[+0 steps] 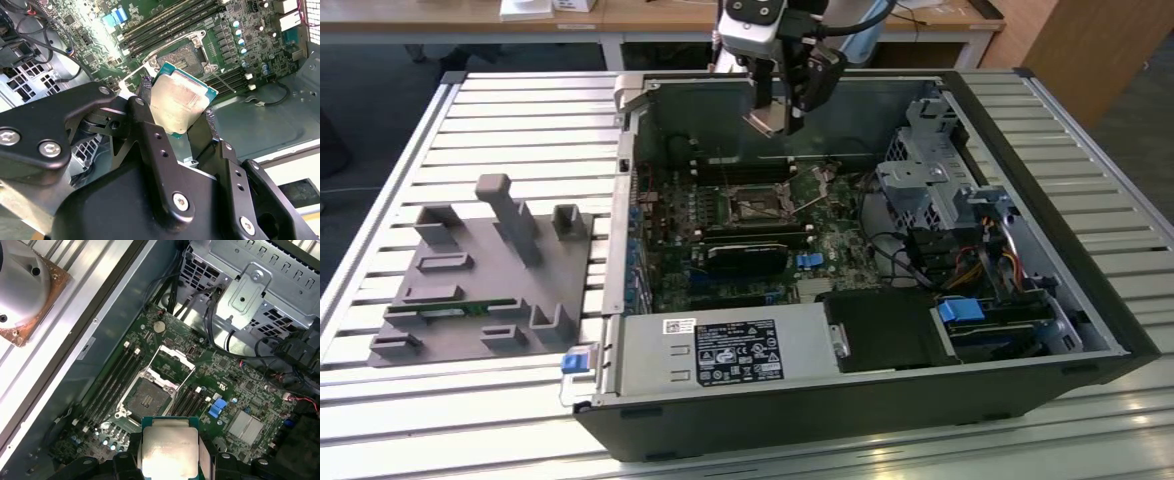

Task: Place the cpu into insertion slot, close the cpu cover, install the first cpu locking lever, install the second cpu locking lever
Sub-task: 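Place the cpu into insertion slot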

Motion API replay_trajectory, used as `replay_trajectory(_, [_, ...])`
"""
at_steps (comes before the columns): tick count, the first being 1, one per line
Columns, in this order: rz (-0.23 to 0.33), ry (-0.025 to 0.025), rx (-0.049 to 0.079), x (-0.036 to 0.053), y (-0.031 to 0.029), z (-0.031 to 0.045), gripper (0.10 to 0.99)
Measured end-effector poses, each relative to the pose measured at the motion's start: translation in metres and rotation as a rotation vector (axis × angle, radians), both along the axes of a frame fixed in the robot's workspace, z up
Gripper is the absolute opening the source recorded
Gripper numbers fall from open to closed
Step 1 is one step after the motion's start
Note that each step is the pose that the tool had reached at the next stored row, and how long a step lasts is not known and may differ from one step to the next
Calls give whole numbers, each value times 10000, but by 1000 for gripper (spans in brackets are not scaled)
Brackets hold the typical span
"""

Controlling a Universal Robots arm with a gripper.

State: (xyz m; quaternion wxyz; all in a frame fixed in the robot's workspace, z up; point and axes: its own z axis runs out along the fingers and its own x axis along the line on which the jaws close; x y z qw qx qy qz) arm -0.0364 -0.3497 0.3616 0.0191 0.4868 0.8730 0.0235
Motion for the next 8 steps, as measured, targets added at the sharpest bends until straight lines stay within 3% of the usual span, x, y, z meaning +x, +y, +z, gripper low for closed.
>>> replay_trajectory(8, [-218,0,-30,0,0,-2,537])
